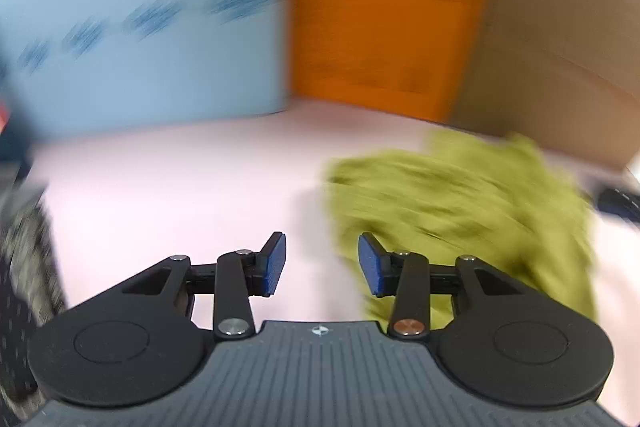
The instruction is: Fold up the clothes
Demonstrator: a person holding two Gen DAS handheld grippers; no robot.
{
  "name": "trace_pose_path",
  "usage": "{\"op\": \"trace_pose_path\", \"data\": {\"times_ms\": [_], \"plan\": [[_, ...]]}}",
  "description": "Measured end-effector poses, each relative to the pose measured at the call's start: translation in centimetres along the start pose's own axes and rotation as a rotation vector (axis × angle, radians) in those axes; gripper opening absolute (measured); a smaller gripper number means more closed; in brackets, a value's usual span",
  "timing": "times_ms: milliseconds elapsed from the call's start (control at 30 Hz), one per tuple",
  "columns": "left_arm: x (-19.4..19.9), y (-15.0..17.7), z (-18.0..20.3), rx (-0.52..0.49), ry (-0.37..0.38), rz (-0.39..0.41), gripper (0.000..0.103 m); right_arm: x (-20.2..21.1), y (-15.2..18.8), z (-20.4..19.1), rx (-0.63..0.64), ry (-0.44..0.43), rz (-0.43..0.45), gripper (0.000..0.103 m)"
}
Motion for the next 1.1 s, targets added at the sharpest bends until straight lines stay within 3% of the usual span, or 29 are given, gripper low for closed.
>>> {"op": "trace_pose_path", "data": {"times_ms": [67, 133, 400, 467, 533, 600, 633, 700, 800, 833, 1100], "plan": [[-1.4, -1.5, -2.1, 0.109, -0.039, -0.018, 0.035, 0.1, 0.2, -0.3, -0.006, -0.038, 0.006, 0.071], [-3.3, -2.5, -2.3, 0.154, -0.057, -0.069, 0.035, -0.2, 0.6, -0.7, -0.013, -0.09, -0.002, 0.071], [-5.1, -3.7, 3.6, 0.022, 0.09, -0.098, 0.035, -4.2, 0.3, -3.9, 0.003, -0.201, -0.029, 0.072], [-5.2, -3.8, 3.3, 0.046, 0.103, -0.108, 0.035, -5.0, -0.4, -4.1, -0.025, -0.171, -0.016, 0.072], [-5.3, -3.7, 3.2, 0.034, 0.083, -0.111, 0.035, -5.9, -1.1, -4.2, -0.021, -0.049, -0.019, 0.072], [-5.5, -3.7, 3.1, -0.008, 0.032, -0.1, 0.035, -7.2, -1.4, -4.0, -0.015, 0.045, -0.044, 0.071], [-5.4, -3.6, 3.2, -0.028, 0.001, -0.092, 0.035, -7.9, -1.5, -3.7, -0.026, 0.04, -0.067, 0.07], [-5.1, -3.5, 3.2, -0.057, -0.032, -0.082, 0.036, -9.5, -1.5, -3.3, -0.042, 0.031, -0.133, 0.061], [-4.8, -3.8, 3.1, -0.069, -0.038, -0.078, 0.036, -10.8, -1.5, -3.6, 0.008, 0.132, -0.181, 0.011], [-4.5, -3.7, 3.0, -0.067, -0.041, -0.076, 0.037, -10.9, -1.7, -3.6, 0.003, 0.125, -0.2, 0.006], [-4.2, -4.0, 2.9, -0.077, -0.051, -0.074, 0.037, -5.8, -2.9, -6.3, 0.052, 0.044, -0.082, 0.006]]}}
Point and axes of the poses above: each gripper's, at about its wrist camera, not at the fingertips, and x roughly against the way its jaws point, z to its right, y to its underside, the point moved 2 cm from there along -x, roughly the way its jaws point, and after that the axes turned 10 degrees about -z, right-handed, at the moved point
